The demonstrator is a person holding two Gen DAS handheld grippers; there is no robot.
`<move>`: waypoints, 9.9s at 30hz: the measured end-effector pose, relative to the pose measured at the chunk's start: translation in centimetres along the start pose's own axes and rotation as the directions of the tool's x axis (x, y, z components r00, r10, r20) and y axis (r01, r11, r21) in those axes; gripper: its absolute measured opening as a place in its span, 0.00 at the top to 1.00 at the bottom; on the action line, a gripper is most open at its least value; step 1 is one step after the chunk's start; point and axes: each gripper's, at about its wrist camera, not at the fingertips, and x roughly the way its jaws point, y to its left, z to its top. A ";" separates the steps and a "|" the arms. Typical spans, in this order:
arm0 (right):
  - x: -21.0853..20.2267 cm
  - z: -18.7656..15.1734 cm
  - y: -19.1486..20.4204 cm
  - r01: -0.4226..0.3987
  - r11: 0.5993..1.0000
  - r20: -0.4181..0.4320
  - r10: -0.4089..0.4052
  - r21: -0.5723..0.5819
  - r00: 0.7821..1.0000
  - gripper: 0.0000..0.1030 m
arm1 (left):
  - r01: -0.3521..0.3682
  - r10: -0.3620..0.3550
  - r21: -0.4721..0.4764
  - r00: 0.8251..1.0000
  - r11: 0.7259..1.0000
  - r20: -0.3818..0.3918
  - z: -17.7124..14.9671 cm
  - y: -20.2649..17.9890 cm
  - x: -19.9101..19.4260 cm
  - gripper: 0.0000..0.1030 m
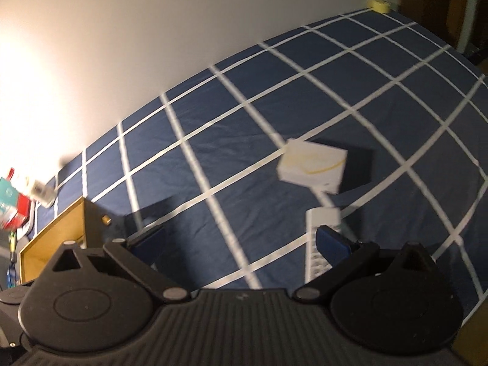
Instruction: Organize objects
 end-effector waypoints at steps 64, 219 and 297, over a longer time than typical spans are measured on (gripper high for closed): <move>20.5 9.6 -15.3 0.048 0.924 -0.283 0.066 0.378 0.957 0.23 | 0.396 -0.322 0.171 0.883 0.902 -0.342 17.2 -9.5 23.0 0.26; 24.4 -4.4 36.3 -0.323 0.874 -0.466 0.131 -0.362 0.875 0.26 | 0.053 -0.090 -0.471 0.994 0.880 -0.057 -2.3 37.0 5.5 0.31; 2.6 -1.8 1.0 -0.311 0.756 -0.318 0.143 -0.576 0.937 0.00 | -0.278 0.309 -0.556 0.950 0.783 -0.039 -12.0 1.2 -4.3 0.00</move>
